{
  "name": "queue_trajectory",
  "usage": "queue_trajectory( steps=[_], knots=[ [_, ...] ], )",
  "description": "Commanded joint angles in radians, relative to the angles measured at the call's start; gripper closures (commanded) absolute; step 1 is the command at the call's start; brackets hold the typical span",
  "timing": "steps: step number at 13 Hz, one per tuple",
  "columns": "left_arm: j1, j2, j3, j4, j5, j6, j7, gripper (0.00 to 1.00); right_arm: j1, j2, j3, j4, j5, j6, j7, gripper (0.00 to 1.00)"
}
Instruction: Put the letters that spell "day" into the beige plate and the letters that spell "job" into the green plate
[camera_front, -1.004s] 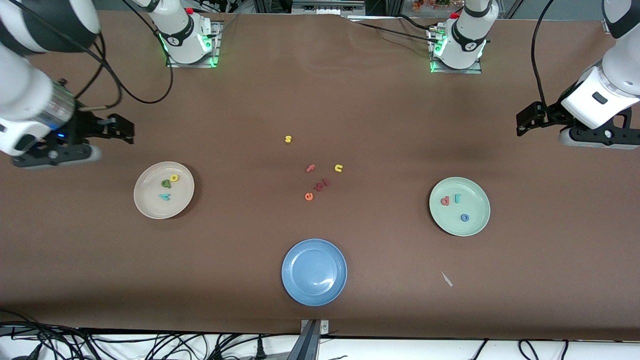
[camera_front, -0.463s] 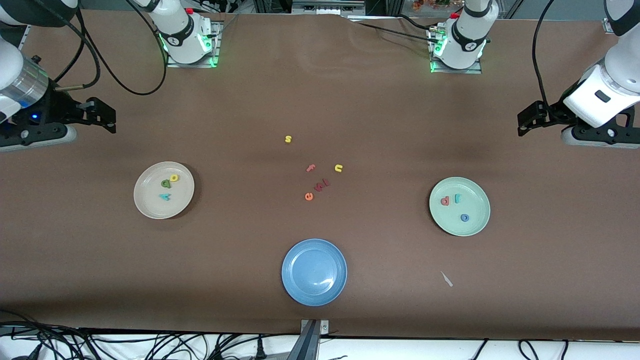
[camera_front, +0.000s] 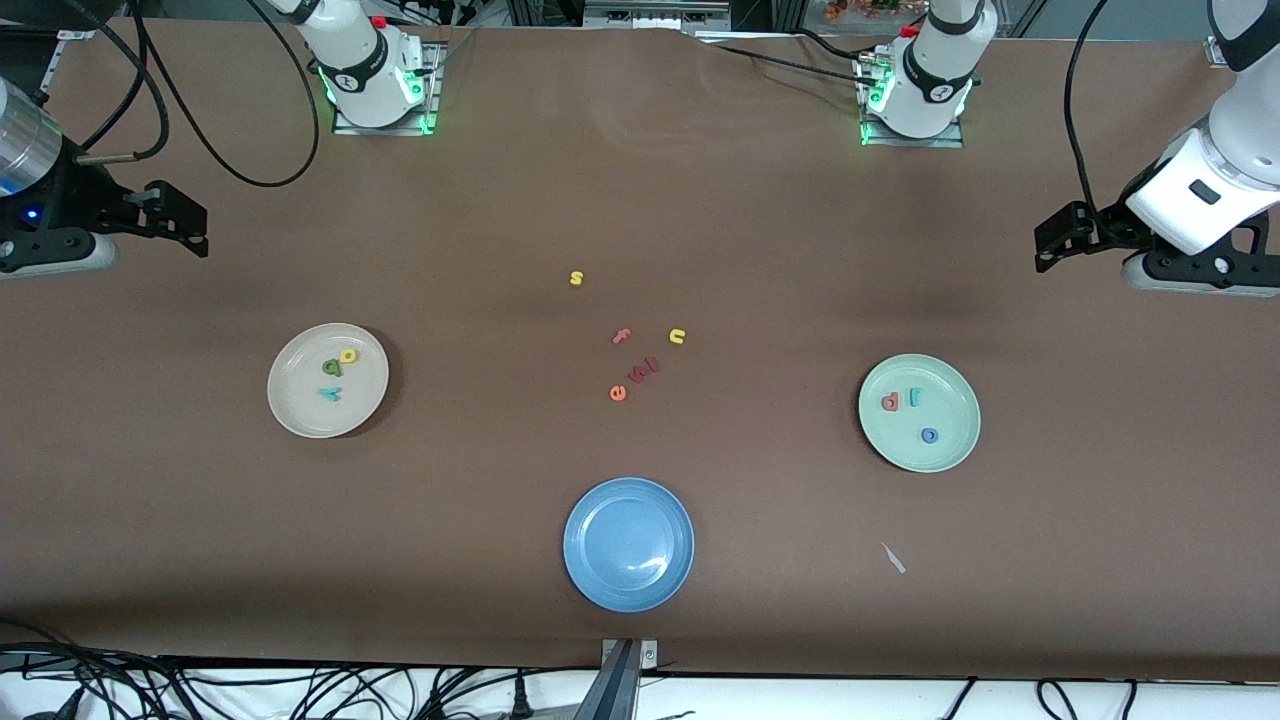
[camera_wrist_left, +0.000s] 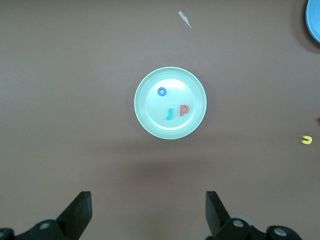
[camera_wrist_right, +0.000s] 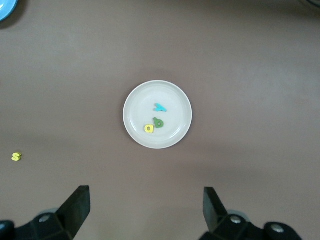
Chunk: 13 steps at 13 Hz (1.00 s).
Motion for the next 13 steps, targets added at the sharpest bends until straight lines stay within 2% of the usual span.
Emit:
queue_trajectory(
  steps=[1,5,13],
  knots=[
    [0.001,0.005,-0.006,0.024,-0.014,-0.015,-0.004,0.0,-0.018,-0.034,0.016,-0.031,0.05,-0.017,0.07,0.0],
    [0.004,0.004,-0.008,0.024,-0.014,-0.019,0.001,0.0,-0.039,-0.038,0.014,-0.031,0.093,-0.018,0.106,0.0],
    [0.007,0.004,-0.003,0.037,-0.014,-0.022,-0.004,0.0,-0.035,-0.048,0.016,-0.033,0.098,-0.024,0.103,0.0]
  ],
)
